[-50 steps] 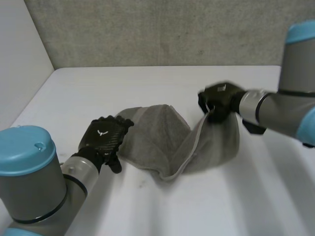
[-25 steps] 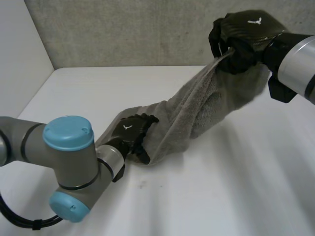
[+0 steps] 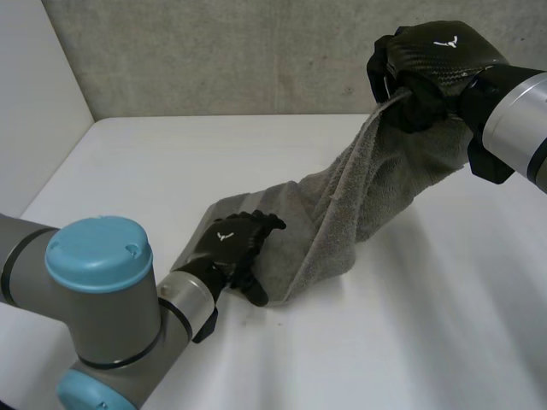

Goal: Fold the towel.

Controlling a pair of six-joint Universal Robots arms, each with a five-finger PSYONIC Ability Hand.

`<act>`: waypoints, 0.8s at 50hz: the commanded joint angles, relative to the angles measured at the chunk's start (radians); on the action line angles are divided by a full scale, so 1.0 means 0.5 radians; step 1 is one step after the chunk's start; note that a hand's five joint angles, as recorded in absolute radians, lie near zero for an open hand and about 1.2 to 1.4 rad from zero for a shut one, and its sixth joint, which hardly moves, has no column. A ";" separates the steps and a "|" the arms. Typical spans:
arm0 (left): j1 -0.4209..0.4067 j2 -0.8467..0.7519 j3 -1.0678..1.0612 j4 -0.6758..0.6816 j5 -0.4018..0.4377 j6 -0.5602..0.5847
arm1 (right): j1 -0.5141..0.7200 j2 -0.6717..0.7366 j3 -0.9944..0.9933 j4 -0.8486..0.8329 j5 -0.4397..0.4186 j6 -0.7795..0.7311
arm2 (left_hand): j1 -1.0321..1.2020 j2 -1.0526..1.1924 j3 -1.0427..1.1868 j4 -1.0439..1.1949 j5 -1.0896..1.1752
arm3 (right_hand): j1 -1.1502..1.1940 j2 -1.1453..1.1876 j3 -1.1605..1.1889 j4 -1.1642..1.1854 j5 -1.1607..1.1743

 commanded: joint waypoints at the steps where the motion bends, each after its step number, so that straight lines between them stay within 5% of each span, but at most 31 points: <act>1: -0.090 -0.070 0.024 -0.012 -0.002 -0.309 | 0.021 -0.002 -0.002 -0.033 -0.001 0.014 | 0.196 0.197 0.199 0.199 0.198 | 0.889 0.471 0.426 0.414 0.520; 15: -0.235 -0.543 0.539 -0.104 -0.008 -0.678 | 0.021 -0.039 0.010 -0.030 0.011 0.039 | 0.455 0.456 0.458 0.458 0.457 | 0.889 0.471 0.426 0.414 0.520; 18: -0.241 -0.663 0.702 -0.104 -0.234 -0.709 | 0.012 -0.064 0.038 -0.033 0.008 0.039 | 1.947 1.948 1.949 1.949 1.948 | 0.889 0.471 0.426 0.414 0.520; 25: -0.198 -0.623 0.705 -0.064 -0.545 -0.639 | -0.016 -0.076 0.081 -0.042 0.005 0.005 | 2.175 2.176 2.177 2.177 2.176 | 0.889 0.471 0.426 0.414 0.520; 35: 0.127 -0.056 0.288 -0.070 -0.456 -0.010 | -0.157 0.136 0.155 -0.018 0.008 -0.326 | 2.175 2.176 2.177 2.177 2.176 | 0.889 0.471 0.426 0.414 0.520; 40: 0.192 0.211 0.040 -0.104 -0.239 0.639 | -0.142 0.371 0.244 0.236 0.017 -0.794 | 2.175 2.176 2.177 2.177 2.176 | 0.889 0.471 0.426 0.414 0.520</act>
